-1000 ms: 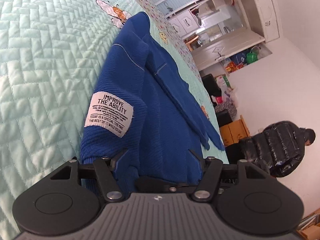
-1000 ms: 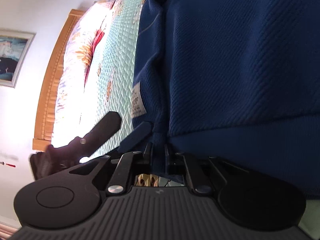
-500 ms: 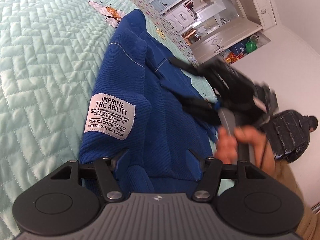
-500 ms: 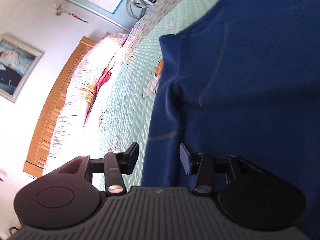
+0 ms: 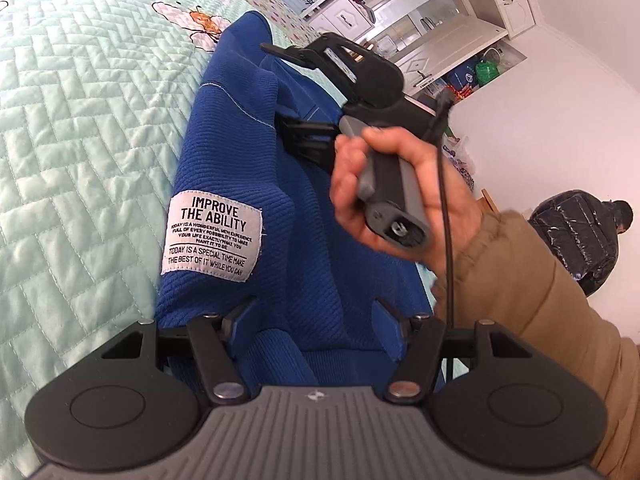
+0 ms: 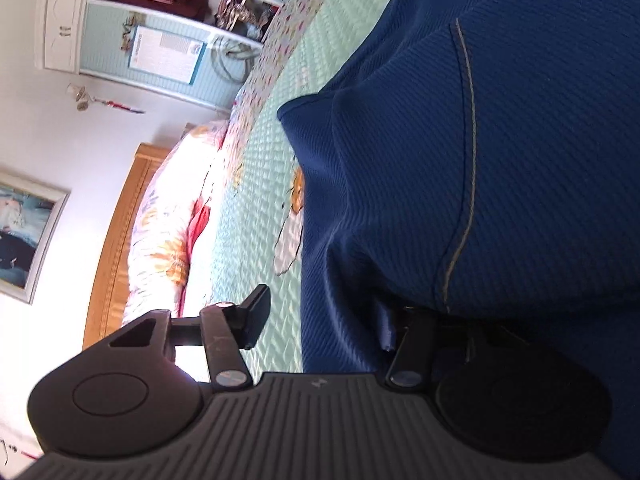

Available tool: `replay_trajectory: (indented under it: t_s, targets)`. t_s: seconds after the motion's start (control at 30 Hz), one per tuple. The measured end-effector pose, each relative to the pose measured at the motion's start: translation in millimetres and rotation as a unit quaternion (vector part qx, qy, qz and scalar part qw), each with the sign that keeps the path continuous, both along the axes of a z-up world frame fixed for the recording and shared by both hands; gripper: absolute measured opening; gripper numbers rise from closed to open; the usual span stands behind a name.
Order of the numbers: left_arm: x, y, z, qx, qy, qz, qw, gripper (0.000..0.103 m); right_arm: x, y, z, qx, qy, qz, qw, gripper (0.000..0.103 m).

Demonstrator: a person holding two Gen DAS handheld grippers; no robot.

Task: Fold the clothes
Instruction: 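Open the right gripper and lift it away from the sweatshirt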

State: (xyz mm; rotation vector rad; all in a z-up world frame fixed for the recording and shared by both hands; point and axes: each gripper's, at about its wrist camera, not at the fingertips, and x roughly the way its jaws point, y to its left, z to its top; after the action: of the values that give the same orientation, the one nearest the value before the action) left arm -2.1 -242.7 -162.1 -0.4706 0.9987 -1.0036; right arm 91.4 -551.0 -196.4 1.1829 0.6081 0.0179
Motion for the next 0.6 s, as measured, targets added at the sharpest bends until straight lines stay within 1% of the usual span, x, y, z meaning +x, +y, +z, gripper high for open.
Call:
replay_trajectory:
  t_s: [0.07, 0.1, 0.13, 0.2, 0.27, 0.3, 0.37, 0.43, 0.5, 0.6]
  targets:
    - [0.8, 0.0, 0.3, 0.0, 0.001, -0.002, 1.0, 0.064, 6.9, -3.7, -0.3, -0.017, 0.013, -0.009, 1.0, 0.034]
    - [1.5, 1.0, 0.3, -0.003, 0.004, -0.003, 1.0, 0.064, 10.2, -5.7, -0.7, -0.025, 0.019, -0.013, 0.999, 0.031]
    - [2.2, 2.1, 0.3, -0.007, 0.007, -0.003, 0.9999, 0.064, 10.4, -9.1, -3.8, -0.016, 0.025, -0.005, 1.0, 0.031]
    - [4.2, 4.5, 1.3, -0.015, 0.013, -0.004, 0.9998, 0.064, 7.7, -14.2, -2.9, -0.005, 0.034, 0.013, 0.999, 0.032]
    - [6.6, 6.2, 5.0, -0.025, 0.015, -0.007, 0.9996, 0.065, 3.3, -16.6, 6.1, -0.019, 0.051, 0.042, 0.998, 0.035]
    - [7.5, 6.7, 7.9, -0.03, 0.012, -0.011, 0.9994, 0.065, 0.9, -16.8, 12.7, -0.033, 0.057, 0.058, 0.996, 0.037]
    - [9.1, 5.3, 13.8, -0.046, 0.002, -0.021, 0.9987, 0.065, -3.1, -16.4, 32.8, -0.079, 0.053, 0.091, 0.991, 0.038]
    - [11.8, 2.1, 19.5, -0.067, -0.005, -0.029, 0.9973, 0.066, 0.0, -18.1, 55.9, -0.13, 0.018, 0.108, 0.985, 0.038]
    - [16.1, -2.4, 23.3, -0.085, -0.012, -0.033, 0.9958, 0.068, 16.9, -26.2, 67.1, -0.136, -0.022, 0.099, 0.986, 0.038]
    - [24.5, -7.4, 19.3, -0.09, -0.013, -0.03, 0.9954, 0.068, 63.3, -43.6, 63.2, -0.095, -0.052, 0.087, 0.99, 0.038]
